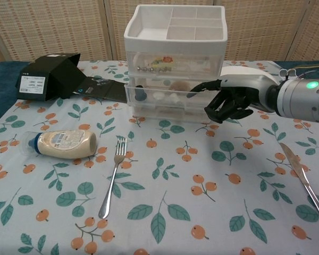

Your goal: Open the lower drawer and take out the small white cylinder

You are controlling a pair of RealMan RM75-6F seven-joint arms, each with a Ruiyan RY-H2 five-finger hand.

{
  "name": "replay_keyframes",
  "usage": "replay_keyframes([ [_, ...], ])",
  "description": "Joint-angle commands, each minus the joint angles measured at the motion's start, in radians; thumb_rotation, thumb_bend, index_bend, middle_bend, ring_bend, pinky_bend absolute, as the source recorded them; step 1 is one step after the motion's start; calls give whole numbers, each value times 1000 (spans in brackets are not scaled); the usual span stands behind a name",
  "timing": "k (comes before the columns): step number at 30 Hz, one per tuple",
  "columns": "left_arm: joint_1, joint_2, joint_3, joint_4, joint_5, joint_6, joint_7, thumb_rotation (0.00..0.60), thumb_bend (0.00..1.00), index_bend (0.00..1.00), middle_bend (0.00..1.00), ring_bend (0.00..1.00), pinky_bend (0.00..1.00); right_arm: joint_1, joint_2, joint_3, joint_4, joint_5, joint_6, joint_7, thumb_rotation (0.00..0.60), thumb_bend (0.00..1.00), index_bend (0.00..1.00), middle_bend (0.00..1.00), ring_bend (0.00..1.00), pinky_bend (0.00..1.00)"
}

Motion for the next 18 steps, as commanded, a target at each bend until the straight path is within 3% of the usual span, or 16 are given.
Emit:
replay_keyframes([
  [1,1,0,1,-2,1,2,1,600,329,119,17,17,85,-5,10,-6,-14,-12,0,5,600,636,163,761,990,1000],
  [18,3,-1,4,-5,3,2,6,600,329,120,17,17,85,-41,104,-62,-155,-112,-21,33,600,637,163,762,990,1000],
])
